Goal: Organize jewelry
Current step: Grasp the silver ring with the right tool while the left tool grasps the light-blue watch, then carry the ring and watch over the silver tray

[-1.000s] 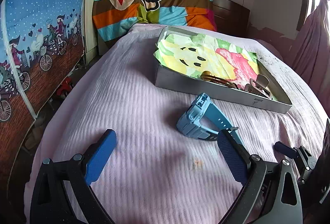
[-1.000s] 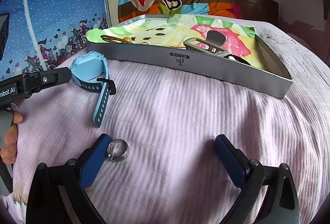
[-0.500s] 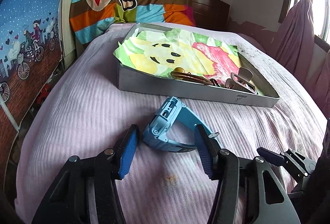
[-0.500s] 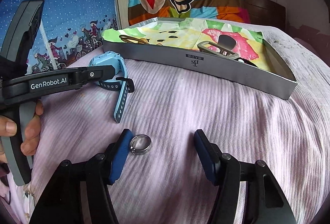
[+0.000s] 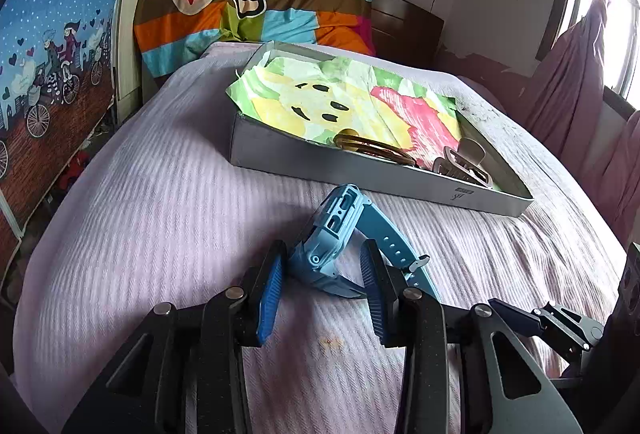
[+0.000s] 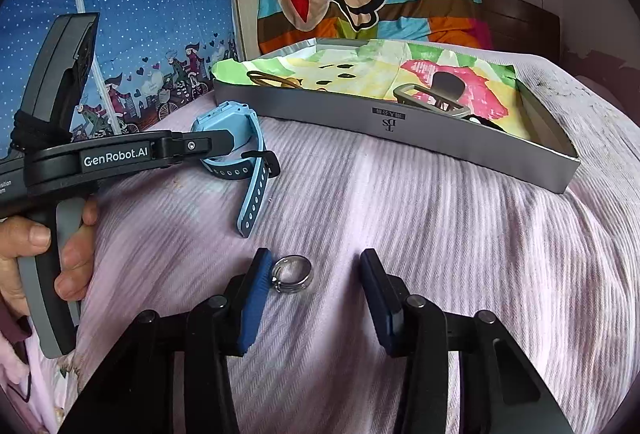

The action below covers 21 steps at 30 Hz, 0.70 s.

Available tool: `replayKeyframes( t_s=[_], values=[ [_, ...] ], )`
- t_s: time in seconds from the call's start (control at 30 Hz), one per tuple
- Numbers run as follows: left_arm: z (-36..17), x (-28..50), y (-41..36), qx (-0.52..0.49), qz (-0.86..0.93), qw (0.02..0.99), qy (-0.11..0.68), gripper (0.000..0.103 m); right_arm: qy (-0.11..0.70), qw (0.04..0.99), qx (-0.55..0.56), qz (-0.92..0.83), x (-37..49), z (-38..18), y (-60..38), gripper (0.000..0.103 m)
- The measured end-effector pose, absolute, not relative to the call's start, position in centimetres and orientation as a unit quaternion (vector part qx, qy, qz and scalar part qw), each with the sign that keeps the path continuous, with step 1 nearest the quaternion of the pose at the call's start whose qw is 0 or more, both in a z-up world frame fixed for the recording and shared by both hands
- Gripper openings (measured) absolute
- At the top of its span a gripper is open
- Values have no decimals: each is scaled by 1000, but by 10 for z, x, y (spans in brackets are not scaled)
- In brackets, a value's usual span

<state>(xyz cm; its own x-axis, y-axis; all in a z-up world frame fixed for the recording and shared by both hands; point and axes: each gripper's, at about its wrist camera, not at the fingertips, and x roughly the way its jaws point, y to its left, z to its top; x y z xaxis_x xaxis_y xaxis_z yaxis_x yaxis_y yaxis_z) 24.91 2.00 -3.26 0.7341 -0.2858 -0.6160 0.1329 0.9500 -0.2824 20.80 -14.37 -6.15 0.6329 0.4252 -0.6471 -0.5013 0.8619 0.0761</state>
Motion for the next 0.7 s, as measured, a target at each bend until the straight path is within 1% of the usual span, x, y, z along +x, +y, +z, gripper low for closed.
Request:
replayKeyframes(
  t_s=[0.1,0.23,0.33,0.53,0.7],
  values=[
    [-33,250,24,-122,-113,922,348,30,340,902,-66,258,206,-61,-140,32],
    [-32,249,28,-130,-111,923,344,27,341,901,-69,260,207,-64,-138,27],
    [-32,246,29,-131,-110,925,340,26,336,903,-65,260,206,-63,-140,20],
    [-32,243,27,-132,-115,923,342,24,324,907,-59,261,205,-63,-142,19],
    [-31,237,27,-137,-115,922,343,22,319,910,-28,263,210,-61,-151,19]
  ],
)
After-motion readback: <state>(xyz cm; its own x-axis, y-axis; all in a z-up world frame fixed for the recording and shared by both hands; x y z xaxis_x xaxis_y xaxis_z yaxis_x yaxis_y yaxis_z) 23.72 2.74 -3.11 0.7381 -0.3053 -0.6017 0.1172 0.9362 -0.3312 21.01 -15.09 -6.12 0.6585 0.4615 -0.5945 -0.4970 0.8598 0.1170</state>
